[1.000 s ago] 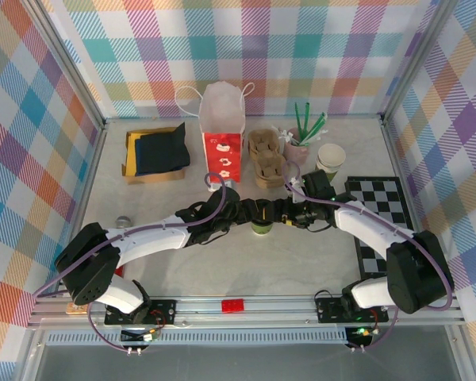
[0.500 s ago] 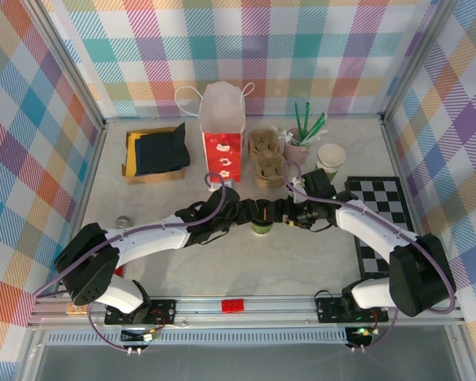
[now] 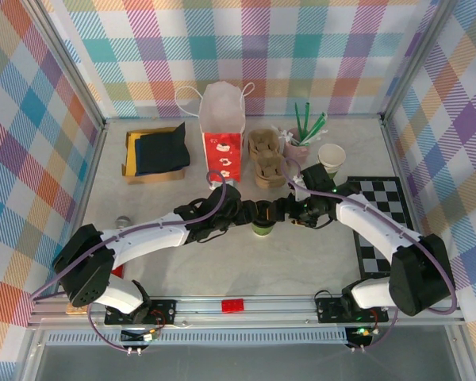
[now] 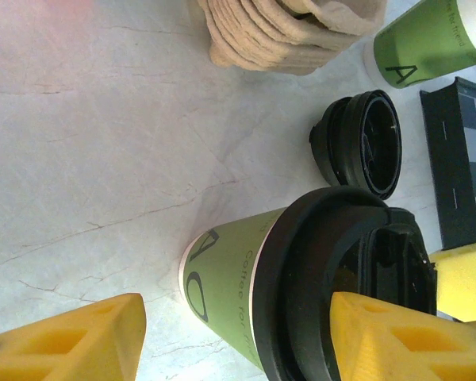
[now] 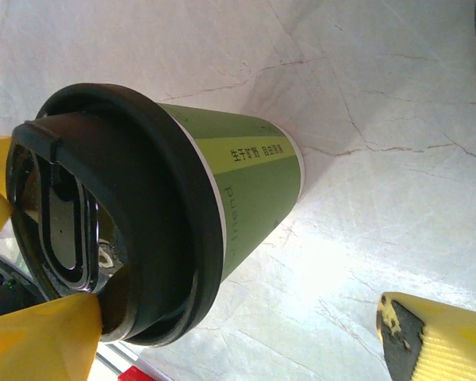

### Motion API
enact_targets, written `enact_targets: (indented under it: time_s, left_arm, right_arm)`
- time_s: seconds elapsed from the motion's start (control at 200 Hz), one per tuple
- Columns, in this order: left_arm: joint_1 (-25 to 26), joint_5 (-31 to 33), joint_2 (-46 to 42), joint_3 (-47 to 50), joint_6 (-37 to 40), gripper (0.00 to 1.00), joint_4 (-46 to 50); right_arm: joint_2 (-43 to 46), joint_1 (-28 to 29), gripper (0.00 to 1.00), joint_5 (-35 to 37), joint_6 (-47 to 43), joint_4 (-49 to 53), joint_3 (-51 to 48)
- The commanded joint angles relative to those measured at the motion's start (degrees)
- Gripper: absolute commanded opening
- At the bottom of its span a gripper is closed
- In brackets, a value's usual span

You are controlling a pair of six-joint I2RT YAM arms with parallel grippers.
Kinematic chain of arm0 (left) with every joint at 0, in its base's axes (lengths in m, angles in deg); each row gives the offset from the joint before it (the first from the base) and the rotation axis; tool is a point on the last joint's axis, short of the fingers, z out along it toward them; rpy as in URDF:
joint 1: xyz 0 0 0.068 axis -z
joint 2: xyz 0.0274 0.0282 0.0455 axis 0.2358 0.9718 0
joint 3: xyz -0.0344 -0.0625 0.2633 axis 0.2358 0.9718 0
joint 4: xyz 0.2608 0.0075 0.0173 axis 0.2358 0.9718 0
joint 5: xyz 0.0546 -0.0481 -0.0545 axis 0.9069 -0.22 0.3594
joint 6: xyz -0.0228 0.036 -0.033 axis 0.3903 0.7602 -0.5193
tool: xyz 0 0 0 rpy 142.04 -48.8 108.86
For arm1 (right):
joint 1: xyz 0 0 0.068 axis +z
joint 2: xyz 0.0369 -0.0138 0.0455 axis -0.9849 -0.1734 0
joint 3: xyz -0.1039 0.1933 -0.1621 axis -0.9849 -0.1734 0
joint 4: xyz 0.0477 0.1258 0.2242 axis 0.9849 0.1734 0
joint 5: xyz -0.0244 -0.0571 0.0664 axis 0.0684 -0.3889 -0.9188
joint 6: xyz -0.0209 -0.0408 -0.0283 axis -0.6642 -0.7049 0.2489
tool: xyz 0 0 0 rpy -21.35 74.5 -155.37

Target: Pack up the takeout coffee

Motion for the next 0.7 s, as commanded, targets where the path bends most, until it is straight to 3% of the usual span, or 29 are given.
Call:
enact_targets:
  time_s: [0.0,0.695]
  left_arm:
    - [-0.3,1.5,-1.1,-2.6,2.3,0.63,3.6]
    - [-1.3,1.8,3.7,-5.5,5.1,0.63,5.5]
  right_arm:
    - [1.0,0.0,0.89,-0.1,-1.1,3.6,1.3]
    - [-2.0,-1.2,0.89,1.3,-1.3,4.1,6.3]
